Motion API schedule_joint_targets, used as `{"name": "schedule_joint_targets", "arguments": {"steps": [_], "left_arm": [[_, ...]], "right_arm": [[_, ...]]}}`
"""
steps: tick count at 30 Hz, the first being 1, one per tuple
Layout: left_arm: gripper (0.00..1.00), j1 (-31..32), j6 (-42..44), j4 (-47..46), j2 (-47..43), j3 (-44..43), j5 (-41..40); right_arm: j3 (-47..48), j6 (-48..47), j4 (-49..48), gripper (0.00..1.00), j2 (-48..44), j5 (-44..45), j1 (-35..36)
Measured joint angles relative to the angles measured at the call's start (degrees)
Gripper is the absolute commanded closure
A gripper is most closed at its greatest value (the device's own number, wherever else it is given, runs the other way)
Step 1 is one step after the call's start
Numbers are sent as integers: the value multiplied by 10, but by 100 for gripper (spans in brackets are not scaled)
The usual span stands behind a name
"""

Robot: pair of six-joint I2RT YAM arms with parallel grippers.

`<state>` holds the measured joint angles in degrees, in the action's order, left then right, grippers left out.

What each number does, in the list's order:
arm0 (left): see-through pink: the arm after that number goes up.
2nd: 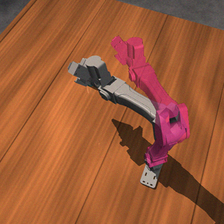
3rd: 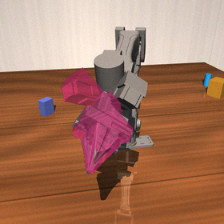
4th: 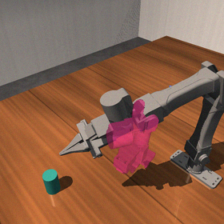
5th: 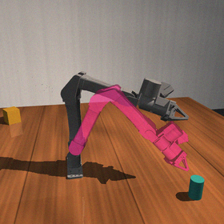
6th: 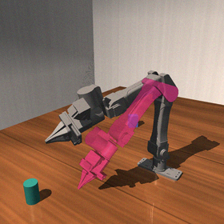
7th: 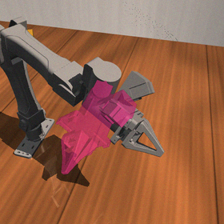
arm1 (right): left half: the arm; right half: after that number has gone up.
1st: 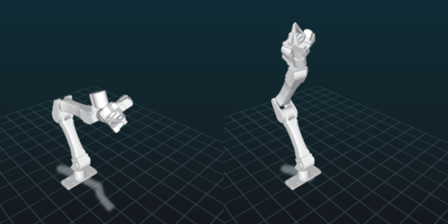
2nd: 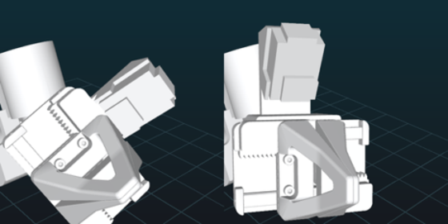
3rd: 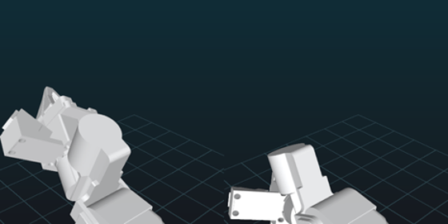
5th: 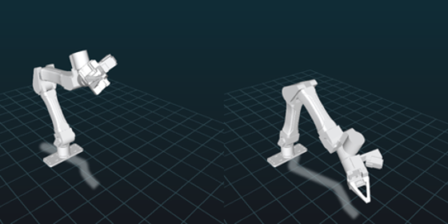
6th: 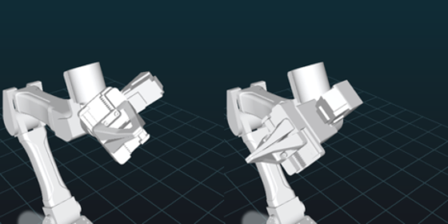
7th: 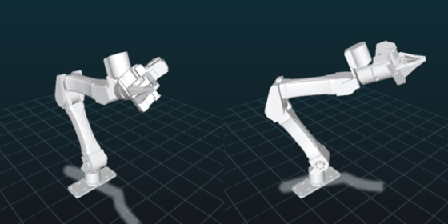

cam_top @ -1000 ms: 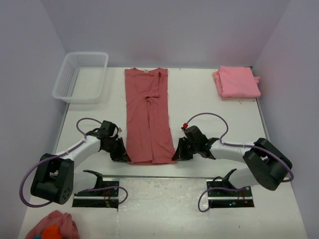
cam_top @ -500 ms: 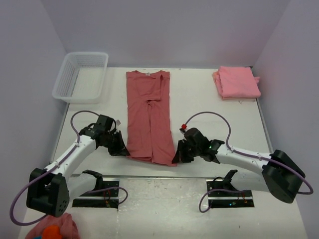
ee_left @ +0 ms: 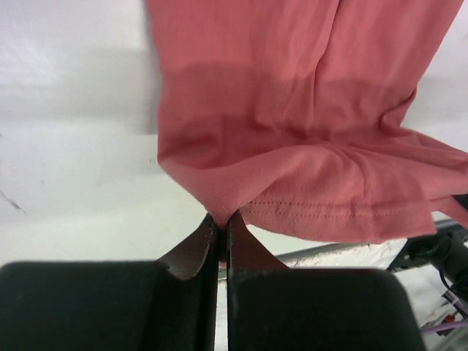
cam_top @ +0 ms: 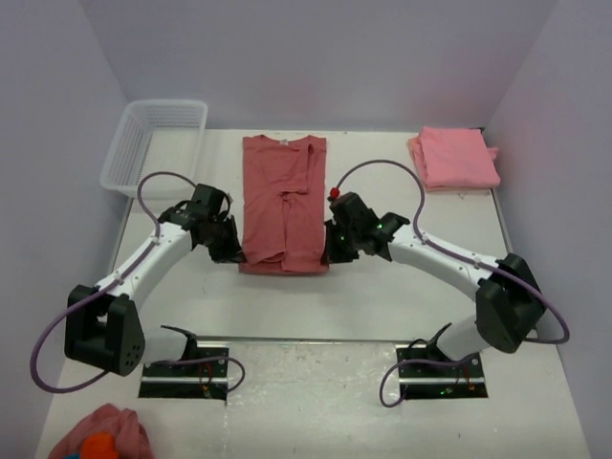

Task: Fold and stack the t-shirts
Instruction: Grab the bottom of the folded rectangular tshirt with both arms, then fold the folded rectangular tshirt in 1/3 of the way

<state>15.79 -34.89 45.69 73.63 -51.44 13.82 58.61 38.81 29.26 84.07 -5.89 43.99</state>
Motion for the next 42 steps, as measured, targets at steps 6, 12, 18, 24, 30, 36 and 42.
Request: {"name": "schedule_joint_targets", "arguments": {"steps": [6,12,18,24,30,36,42], "left_arm": [[100,0,27,-23,165,-181,-54],[100,0,40,-33,306,-323,-81],[100,-4,45,-39,419,-420,-86],[100,-16,41,-49,457,-435,-87],[100,-22,35,-80,456,-425,-88],[100,-23,26,-91,412,-382,-99],[100,-23,25,-90,345,-379,-120]], "right_arm": [[167,-65,28,100,129,6,-76],[310,-121,56,100,267,-1,-120],[444,-164,99,100,378,-33,-154],[584,-205,143,100,471,-67,-193],[631,-220,164,100,511,-103,-222],[631,-223,166,100,512,-125,-224],[631,-224,166,100,512,-139,-222]]}}
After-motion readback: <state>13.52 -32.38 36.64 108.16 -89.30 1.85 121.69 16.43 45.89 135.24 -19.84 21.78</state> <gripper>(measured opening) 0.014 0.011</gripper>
